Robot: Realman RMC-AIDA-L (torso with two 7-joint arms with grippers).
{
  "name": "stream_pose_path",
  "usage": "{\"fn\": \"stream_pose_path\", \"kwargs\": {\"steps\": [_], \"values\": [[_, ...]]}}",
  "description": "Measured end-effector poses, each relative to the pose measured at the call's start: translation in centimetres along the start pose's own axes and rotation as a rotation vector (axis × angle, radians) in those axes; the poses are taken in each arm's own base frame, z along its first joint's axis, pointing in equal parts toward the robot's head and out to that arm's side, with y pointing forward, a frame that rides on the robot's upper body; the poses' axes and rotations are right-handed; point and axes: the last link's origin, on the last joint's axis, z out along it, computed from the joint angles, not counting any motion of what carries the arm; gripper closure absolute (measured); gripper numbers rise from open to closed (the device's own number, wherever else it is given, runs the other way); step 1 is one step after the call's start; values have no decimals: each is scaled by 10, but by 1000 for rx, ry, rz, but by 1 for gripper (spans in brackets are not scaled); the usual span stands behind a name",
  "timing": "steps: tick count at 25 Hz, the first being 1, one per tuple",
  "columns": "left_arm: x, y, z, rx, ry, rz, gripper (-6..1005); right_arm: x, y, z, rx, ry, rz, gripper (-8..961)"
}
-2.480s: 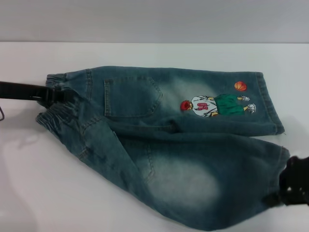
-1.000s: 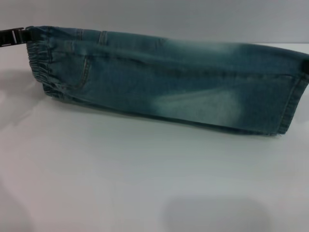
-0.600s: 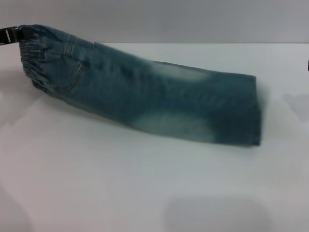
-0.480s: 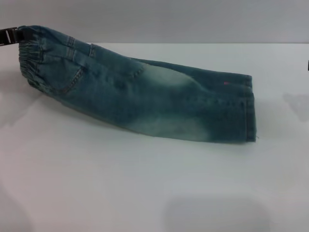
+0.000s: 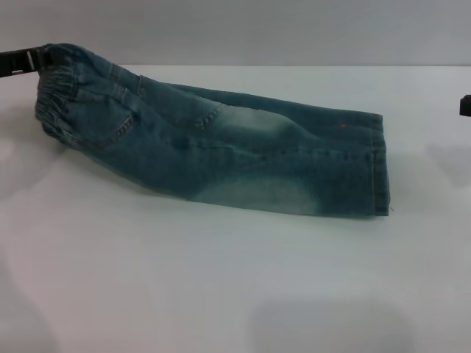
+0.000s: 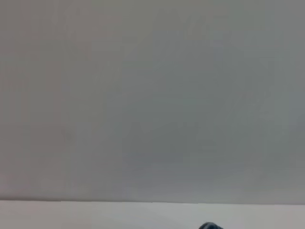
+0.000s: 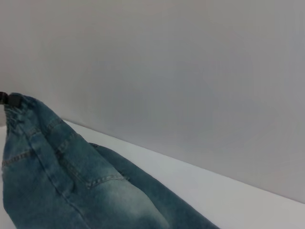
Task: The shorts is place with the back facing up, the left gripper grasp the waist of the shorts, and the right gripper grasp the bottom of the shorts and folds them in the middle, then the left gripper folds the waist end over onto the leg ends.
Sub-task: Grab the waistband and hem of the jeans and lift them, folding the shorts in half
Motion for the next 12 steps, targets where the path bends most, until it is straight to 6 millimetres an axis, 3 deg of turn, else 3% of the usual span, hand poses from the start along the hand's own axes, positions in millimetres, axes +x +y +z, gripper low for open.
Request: {"fn": "stream_pose_path", "kwargs": {"steps": [12], "values": [[-1,25,37,50,-31,123,857,6,3,5,-3,-54,8,954]]}}
